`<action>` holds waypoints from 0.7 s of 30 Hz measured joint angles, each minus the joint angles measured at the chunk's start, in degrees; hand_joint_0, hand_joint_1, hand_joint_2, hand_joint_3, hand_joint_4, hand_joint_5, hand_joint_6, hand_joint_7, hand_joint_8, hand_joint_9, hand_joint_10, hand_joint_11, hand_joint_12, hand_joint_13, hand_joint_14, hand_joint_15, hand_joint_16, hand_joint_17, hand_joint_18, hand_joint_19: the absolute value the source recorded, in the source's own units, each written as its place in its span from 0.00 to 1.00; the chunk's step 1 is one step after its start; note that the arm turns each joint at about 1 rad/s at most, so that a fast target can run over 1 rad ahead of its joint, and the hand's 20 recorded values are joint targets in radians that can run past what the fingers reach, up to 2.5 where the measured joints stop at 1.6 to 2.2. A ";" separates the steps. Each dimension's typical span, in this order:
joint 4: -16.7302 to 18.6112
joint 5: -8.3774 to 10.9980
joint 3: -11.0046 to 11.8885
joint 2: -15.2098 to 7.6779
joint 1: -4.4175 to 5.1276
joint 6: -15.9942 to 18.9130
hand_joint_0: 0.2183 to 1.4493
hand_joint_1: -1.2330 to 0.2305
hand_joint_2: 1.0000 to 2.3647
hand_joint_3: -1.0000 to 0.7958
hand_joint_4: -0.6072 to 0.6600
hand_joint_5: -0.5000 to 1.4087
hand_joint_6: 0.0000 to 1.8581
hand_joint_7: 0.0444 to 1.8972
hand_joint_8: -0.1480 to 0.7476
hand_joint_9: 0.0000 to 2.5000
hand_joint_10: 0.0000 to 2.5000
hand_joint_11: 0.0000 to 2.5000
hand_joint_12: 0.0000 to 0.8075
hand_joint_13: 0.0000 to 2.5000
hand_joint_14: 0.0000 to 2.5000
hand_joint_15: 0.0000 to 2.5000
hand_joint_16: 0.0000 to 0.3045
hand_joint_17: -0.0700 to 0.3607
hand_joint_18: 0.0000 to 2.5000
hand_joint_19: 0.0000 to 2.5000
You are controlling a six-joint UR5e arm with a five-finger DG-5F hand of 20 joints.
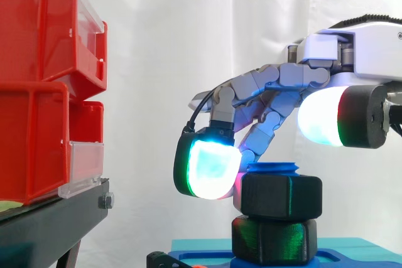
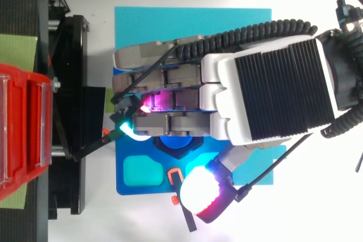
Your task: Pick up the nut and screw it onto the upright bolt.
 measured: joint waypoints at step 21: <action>0.49 -0.62 0.01 0.00 -0.85 -0.02 0.27 0.71 0.00 0.28 0.66 0.30 0.27 0.72 0.45 0.54 0.00 0.00 0.24 0.31 0.00 0.00 0.05 0.24 0.16 0.00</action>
